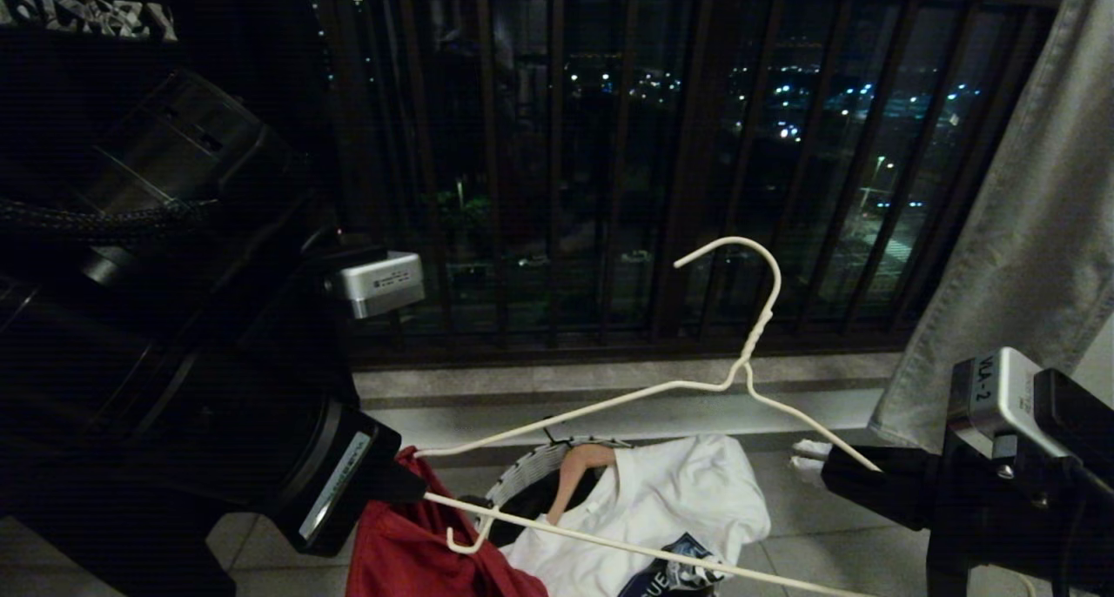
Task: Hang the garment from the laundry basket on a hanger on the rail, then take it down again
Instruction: Hang the clothes on the clothes rack
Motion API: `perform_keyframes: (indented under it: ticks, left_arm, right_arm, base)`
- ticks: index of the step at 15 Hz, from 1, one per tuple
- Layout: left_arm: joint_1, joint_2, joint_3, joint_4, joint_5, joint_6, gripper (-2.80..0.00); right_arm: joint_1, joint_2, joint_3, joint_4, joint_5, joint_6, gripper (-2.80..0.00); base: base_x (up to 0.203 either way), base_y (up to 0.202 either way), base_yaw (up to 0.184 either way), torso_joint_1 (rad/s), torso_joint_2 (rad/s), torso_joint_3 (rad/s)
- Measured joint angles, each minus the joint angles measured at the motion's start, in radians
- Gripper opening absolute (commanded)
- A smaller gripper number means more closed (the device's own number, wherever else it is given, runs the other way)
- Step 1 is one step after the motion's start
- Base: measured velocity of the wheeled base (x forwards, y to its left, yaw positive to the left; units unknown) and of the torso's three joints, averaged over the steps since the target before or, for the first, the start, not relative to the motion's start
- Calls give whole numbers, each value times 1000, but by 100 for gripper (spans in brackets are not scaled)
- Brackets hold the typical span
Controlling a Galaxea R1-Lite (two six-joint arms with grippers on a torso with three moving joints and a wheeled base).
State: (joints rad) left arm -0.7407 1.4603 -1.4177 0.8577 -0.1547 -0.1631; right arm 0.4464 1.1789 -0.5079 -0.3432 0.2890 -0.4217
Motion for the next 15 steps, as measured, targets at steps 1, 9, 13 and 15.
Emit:
perform_keyframes:
  ticks: [1, 9, 13, 15]
  left_arm:
    - [-9, -6, 0, 0, -5, -5, -280]
    - [-16, -16, -9, -3, -39, -19, -280]
    - [-18, -16, -6, -3, -42, -18, -280]
    - [-18, -14, -6, -4, -42, -21, -280]
  right_arm:
    - [0, 0, -1, -7, 1, -1, -280]
    - [6, 23, -35, -20, 13, -35, -280]
    - [9, 42, -55, -25, 32, -38, -280]
    - [9, 46, -57, -23, 37, -39, -280]
  base:
    - [0, 0, 0, 0, 0, 0]
    - [0, 0, 0, 0, 0, 0]
    - [0, 0, 0, 0, 0, 0]
    - [0, 0, 0, 0, 0, 0]
